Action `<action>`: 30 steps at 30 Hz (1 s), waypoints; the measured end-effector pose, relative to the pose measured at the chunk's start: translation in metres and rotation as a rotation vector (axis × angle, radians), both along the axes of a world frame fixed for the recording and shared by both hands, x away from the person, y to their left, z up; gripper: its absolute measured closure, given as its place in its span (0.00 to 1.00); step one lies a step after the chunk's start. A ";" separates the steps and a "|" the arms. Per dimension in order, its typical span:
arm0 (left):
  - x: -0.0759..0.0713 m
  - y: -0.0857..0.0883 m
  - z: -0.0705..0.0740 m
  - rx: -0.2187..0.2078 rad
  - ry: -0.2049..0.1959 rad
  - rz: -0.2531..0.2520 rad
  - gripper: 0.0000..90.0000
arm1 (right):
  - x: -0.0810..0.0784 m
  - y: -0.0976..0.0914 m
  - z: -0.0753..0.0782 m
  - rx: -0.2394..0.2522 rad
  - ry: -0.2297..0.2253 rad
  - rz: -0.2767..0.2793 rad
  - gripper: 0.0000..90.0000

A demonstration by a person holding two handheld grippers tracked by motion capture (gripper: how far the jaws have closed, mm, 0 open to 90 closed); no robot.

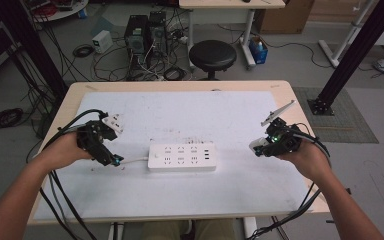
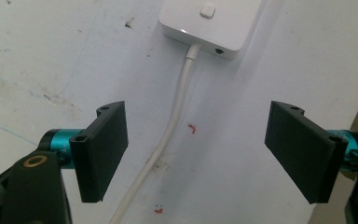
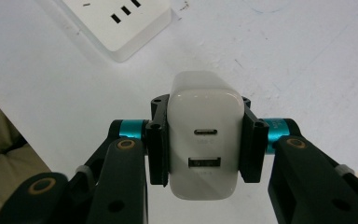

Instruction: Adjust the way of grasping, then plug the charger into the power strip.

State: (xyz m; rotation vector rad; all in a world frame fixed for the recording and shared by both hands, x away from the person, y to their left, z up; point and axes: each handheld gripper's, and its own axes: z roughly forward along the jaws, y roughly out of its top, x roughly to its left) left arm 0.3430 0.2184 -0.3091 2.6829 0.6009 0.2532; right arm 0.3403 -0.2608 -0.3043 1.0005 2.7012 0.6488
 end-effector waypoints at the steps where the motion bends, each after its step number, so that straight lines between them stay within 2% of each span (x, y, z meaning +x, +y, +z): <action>1: 0.000 0.001 0.001 0.017 -0.004 -0.007 0.24 | 0.000 0.001 0.000 -0.001 -0.002 0.004 0.69; 4: -0.001 0.001 0.003 0.004 -0.020 0.001 0.24 | 0.000 0.005 0.001 0.006 -0.007 0.008 0.69; 7: -0.003 0.002 0.003 -0.013 -0.028 0.004 0.24 | 0.001 0.012 0.003 0.035 -0.005 0.017 0.69; 12: -0.001 0.008 0.000 0.007 -0.021 0.012 0.24 | 0.005 0.028 0.007 0.058 0.001 -0.003 0.69; 18: -0.002 0.012 -0.005 -0.009 -0.025 0.033 0.24 | 0.013 0.047 0.012 0.049 0.006 0.036 0.69; 20: -0.003 0.014 -0.009 -0.007 -0.029 0.049 0.24 | 0.017 0.056 0.013 0.033 0.000 0.078 0.69; 21: -0.004 0.016 -0.013 -0.008 -0.030 0.058 0.24 | 0.022 0.070 0.013 0.008 -0.014 0.114 0.69; 23: -0.005 0.017 -0.013 -0.004 -0.030 0.056 0.24 | 0.029 0.084 0.012 -0.003 -0.019 0.160 0.69; 24: -0.007 0.017 -0.015 -0.015 -0.032 0.062 0.24 | 0.029 0.084 0.012 -0.003 -0.019 0.160 0.69; 25: -0.007 0.019 -0.016 -0.013 -0.032 0.058 0.24 | 0.035 0.098 0.009 -0.032 -0.018 0.211 0.69; 27: -0.008 0.019 -0.017 -0.017 -0.033 0.063 0.24 | 0.035 0.098 0.009 -0.032 -0.018 0.211 0.69; 28: -0.010 0.020 -0.020 -0.016 -0.032 0.067 0.24 | 0.044 0.117 0.004 -0.064 -0.016 0.288 0.69; 29: -0.010 0.020 -0.021 -0.010 -0.032 0.061 0.24 | 0.044 0.117 0.004 -0.064 -0.016 0.288 0.69; 30: -0.011 0.020 -0.022 -0.012 -0.032 0.064 0.24 | 0.047 0.124 0.002 -0.080 -0.021 0.322 0.69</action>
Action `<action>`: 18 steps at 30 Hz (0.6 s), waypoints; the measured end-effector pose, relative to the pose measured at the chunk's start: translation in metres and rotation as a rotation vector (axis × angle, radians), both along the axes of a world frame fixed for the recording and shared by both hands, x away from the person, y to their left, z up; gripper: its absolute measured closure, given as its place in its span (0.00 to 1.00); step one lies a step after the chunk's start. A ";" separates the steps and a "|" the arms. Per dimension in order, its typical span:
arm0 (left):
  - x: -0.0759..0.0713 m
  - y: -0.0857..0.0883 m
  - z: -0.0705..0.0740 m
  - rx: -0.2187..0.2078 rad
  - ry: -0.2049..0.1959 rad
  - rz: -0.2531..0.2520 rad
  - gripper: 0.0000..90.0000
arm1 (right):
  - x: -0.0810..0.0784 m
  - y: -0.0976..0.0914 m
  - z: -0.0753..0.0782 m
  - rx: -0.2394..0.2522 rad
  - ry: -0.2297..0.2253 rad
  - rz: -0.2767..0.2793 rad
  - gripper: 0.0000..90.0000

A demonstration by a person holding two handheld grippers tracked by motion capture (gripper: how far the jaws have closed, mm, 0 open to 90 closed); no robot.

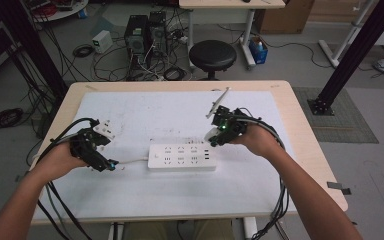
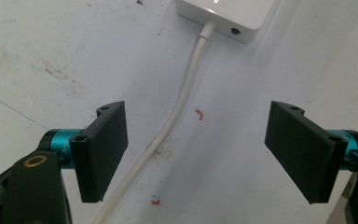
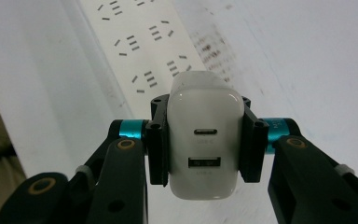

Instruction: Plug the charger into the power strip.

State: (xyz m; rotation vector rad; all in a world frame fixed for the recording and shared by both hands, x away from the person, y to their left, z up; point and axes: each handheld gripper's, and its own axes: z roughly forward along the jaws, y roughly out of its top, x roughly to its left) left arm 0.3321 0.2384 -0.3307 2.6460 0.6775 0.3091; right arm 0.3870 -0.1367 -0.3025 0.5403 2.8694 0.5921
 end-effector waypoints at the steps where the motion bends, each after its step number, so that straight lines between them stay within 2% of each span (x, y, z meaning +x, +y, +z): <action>1: 0.000 -0.001 -0.001 0.006 -0.002 -0.011 0.24 | 0.005 0.014 -0.005 -0.037 -0.002 0.062 0.69; 3: -0.001 -0.001 -0.002 0.004 -0.004 -0.008 0.24 | 0.010 0.024 -0.010 -0.058 0.007 0.102 0.69; 5: -0.002 -0.003 -0.002 0.001 -0.010 -0.008 0.24 | 0.012 0.028 -0.013 -0.071 0.012 0.112 0.69; 7: -0.003 -0.004 -0.003 0.017 -0.013 -0.022 0.24 | 0.017 0.041 -0.022 -0.109 0.035 0.145 0.69; 8: -0.003 -0.004 -0.003 0.017 -0.013 -0.022 0.24 | 0.017 0.041 -0.022 -0.109 0.035 0.145 0.69; 11: -0.002 -0.004 -0.003 0.006 -0.016 -0.022 0.24 | 0.021 0.050 -0.031 -0.173 0.044 0.156 0.69; 13: -0.002 -0.004 -0.004 -0.008 -0.018 -0.012 0.24 | 0.023 0.058 -0.037 -0.200 0.049 0.189 0.69; 14: -0.001 -0.003 -0.004 -0.006 -0.017 -0.011 0.24 | 0.023 0.058 -0.037 -0.200 0.049 0.189 0.69; 15: 0.000 -0.002 -0.005 -0.002 -0.017 -0.014 0.24 | 0.024 0.063 -0.041 -0.217 0.050 0.215 0.69; 18: 0.001 -0.001 -0.006 -0.002 -0.012 -0.008 0.24 | 0.024 0.065 -0.043 -0.225 0.049 0.214 0.69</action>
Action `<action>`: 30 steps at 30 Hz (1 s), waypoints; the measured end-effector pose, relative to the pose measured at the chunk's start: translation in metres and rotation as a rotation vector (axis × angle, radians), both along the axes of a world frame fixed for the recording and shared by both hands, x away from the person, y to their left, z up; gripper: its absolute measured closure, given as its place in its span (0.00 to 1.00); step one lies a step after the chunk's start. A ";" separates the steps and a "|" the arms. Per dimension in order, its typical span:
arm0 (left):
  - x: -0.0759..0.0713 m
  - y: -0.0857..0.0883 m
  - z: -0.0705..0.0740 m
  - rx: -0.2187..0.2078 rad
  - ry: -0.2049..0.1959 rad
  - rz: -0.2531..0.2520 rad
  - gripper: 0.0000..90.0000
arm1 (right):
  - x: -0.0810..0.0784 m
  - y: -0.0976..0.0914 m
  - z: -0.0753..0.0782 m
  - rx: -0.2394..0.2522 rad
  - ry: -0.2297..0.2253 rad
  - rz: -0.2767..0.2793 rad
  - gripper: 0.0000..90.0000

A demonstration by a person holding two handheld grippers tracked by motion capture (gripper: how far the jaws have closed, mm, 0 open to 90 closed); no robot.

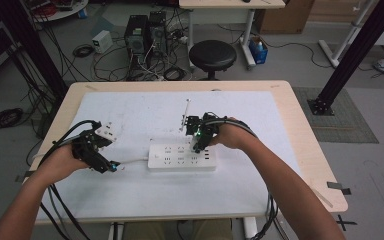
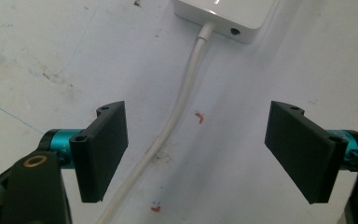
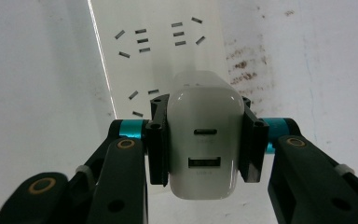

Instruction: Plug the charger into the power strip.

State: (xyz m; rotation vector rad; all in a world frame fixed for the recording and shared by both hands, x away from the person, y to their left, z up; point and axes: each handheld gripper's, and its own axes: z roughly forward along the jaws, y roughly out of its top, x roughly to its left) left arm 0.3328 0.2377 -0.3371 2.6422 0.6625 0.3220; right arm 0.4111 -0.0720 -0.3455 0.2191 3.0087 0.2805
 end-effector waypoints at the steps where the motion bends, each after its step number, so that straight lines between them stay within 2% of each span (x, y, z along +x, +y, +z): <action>1: 0.000 0.001 -0.002 -0.008 0.001 0.013 0.24 | 0.000 0.002 -0.001 -0.009 0.000 0.004 0.69; 2: 0.001 0.002 -0.002 0.001 0.003 0.007 0.24 | 0.001 0.005 -0.005 -0.029 -0.004 0.017 0.69; 6: 0.002 0.004 -0.003 -0.004 0.000 0.008 0.24 | 0.004 0.010 -0.006 -0.037 -0.002 0.057 0.69; 7: 0.002 0.004 -0.004 -0.009 0.000 0.012 0.24 | 0.002 0.015 -0.009 -0.071 0.003 0.099 0.69; 9: 0.003 0.004 -0.004 -0.012 -0.001 0.014 0.24 | 0.002 0.015 -0.009 -0.071 0.003 0.099 0.69; 10: 0.003 0.004 -0.005 -0.018 0.002 0.014 0.24 | 0.001 0.018 -0.009 -0.085 -0.007 0.119 0.69; 11: 0.004 0.004 -0.005 -0.013 0.002 0.010 0.24 | 0.000 0.022 -0.009 -0.115 -0.022 0.171 0.69; 13: 0.003 0.004 -0.006 -0.015 0.002 0.010 0.24 | 0.001 0.024 -0.009 -0.124 -0.011 0.158 0.69; 14: 0.003 0.004 -0.006 -0.018 0.003 0.009 0.24 | 0.002 0.025 -0.009 -0.128 -0.002 0.131 0.69; 16: 0.003 0.004 -0.008 -0.027 0.006 0.016 0.24 | 0.003 0.027 -0.009 -0.133 0.001 0.139 0.69; 17: 0.003 0.004 -0.009 -0.030 0.006 0.019 0.24 | 0.004 0.028 -0.009 -0.136 0.012 0.103 0.69; 19: 0.003 0.004 -0.011 -0.027 0.011 0.016 0.24 | 0.003 0.029 -0.010 -0.135 0.012 0.082 0.69; 21: 0.003 0.004 -0.012 -0.026 0.014 0.016 0.24 | 0.003 0.029 -0.012 -0.138 0.008 0.085 0.69; 22: 0.003 0.005 -0.012 -0.023 0.017 0.013 0.24 | 0.000 0.031 -0.015 -0.163 -0.012 0.106 0.69; 30: 0.004 0.001 -0.015 -0.034 0.021 0.012 0.24 | 0.003 0.030 -0.016 -0.163 0.005 0.100 0.69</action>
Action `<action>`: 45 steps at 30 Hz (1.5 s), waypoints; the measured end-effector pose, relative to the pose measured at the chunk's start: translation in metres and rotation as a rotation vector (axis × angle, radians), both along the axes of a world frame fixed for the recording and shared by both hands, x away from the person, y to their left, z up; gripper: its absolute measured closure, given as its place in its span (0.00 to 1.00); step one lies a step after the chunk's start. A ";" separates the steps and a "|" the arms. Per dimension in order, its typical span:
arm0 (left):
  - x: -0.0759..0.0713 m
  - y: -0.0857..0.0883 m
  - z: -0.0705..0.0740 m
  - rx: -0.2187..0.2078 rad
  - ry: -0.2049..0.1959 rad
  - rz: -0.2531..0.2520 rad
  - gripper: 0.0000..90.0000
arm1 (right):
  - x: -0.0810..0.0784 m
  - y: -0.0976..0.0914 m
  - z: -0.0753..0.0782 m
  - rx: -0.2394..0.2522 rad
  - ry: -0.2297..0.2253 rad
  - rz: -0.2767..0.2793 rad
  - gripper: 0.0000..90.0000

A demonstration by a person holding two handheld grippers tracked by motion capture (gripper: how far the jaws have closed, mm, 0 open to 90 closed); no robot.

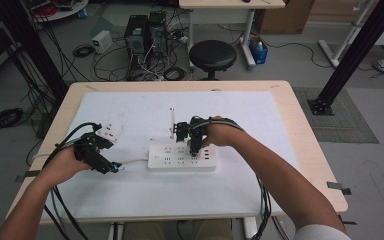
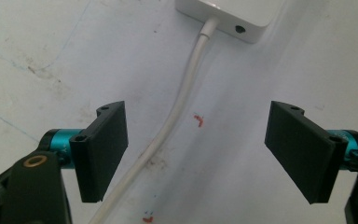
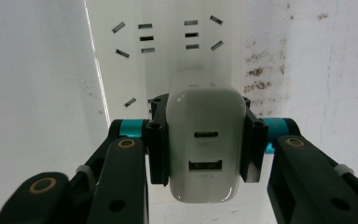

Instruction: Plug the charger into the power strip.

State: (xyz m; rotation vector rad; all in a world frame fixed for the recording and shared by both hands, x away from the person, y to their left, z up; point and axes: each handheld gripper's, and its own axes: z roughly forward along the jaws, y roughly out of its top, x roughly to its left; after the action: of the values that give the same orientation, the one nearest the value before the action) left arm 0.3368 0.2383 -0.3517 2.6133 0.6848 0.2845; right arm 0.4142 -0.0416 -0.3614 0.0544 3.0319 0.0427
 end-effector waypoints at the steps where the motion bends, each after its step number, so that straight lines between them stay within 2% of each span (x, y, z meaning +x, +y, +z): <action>1: 0.000 -0.002 -0.001 -0.003 0.004 -0.004 0.24 | 0.000 0.000 0.000 -0.005 0.003 -0.003 0.69; 2: 0.000 -0.002 -0.001 0.006 0.005 -0.010 0.24 | 0.000 0.000 -0.001 -0.008 0.006 -0.009 0.69; 5: 0.001 -0.002 -0.001 -0.005 0.006 -0.002 0.24 | -0.004 0.004 -0.005 -0.045 -0.028 0.039 0.69; 7: 0.002 -0.001 -0.001 0.004 0.006 -0.009 0.24 | -0.005 0.011 -0.006 -0.067 -0.037 0.049 0.69; 17: 0.005 -0.003 -0.003 -0.001 0.013 -0.012 0.24 | 0.000 0.010 -0.008 -0.057 -0.004 0.021 0.69; 25: 0.004 -0.007 -0.005 -0.014 0.013 -0.013 0.24 | 0.001 -0.003 -0.009 0.036 0.012 -0.022 0.68; 27: 0.004 -0.007 -0.004 -0.013 0.012 -0.018 0.24 | 0.003 -0.005 -0.009 0.052 0.016 -0.010 0.68; 28: 0.004 -0.006 -0.004 -0.013 0.011 -0.015 0.24 | 0.005 -0.007 -0.009 0.070 0.034 -0.038 0.62; 29: 0.003 -0.006 -0.004 -0.011 0.010 -0.013 0.24 | 0.005 -0.007 -0.009 0.070 0.034 -0.038 0.62; 30: 0.003 -0.004 -0.004 -0.016 0.007 -0.008 0.24 | 0.007 -0.012 -0.007 0.157 0.038 -0.100 0.40; 31: 0.003 -0.003 -0.003 -0.019 0.006 -0.007 0.24 | 0.007 -0.016 -0.004 0.213 0.053 -0.133 0.31; 32: 0.004 -0.001 -0.003 -0.019 0.004 -0.003 0.24 | 0.007 -0.016 -0.004 0.213 0.053 -0.133 0.31; 33: 0.004 0.000 -0.003 -0.025 0.002 0.004 0.24 | 0.010 -0.025 0.004 0.302 0.073 -0.175 0.23; 34: 0.005 0.001 -0.002 -0.030 0.001 0.008 0.24 | 0.010 -0.025 0.004 0.302 0.073 -0.175 0.23; 35: 0.005 0.001 -0.001 -0.037 -0.003 0.011 0.24 | 0.010 -0.034 0.015 0.377 0.049 -0.197 0.23; 36: 0.005 0.001 -0.001 -0.043 -0.005 0.014 0.24 | 0.010 -0.034 0.015 0.377 0.049 -0.197 0.23; 37: 0.006 0.001 0.000 -0.040 -0.009 0.012 0.24 | 0.009 -0.038 0.020 0.407 0.023 -0.226 0.21; 38: 0.006 0.001 0.001 -0.044 -0.012 0.012 0.24 | 0.009 -0.042 0.025 0.420 0.003 -0.266 0.14; 39: 0.006 0.001 0.001 -0.046 -0.013 0.011 0.24 | 0.009 -0.047 0.028 0.416 0.025 -0.305 0.12; 40: 0.006 0.001 0.002 -0.043 -0.013 0.009 0.24 | 0.010 -0.056 0.032 0.401 0.079 -0.298 0.12; 42: 0.006 0.000 0.002 -0.046 -0.013 0.011 0.24 | 0.010 -0.056 0.032 0.401 0.079 -0.298 0.12; 43: 0.006 0.000 0.004 -0.046 -0.017 0.005 0.24 | 0.007 -0.066 0.035 0.366 0.046 -0.317 0.12; 45: 0.006 0.000 0.006 -0.047 -0.019 0.006 0.24 | 0.006 -0.069 0.038 0.356 0.007 -0.337 0.12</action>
State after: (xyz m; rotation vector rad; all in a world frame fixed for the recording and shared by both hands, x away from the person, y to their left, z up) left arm 0.3426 0.2383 -0.3453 2.5610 0.6846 0.2905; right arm 0.4200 -0.1106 -0.3231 0.5899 2.9361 0.5495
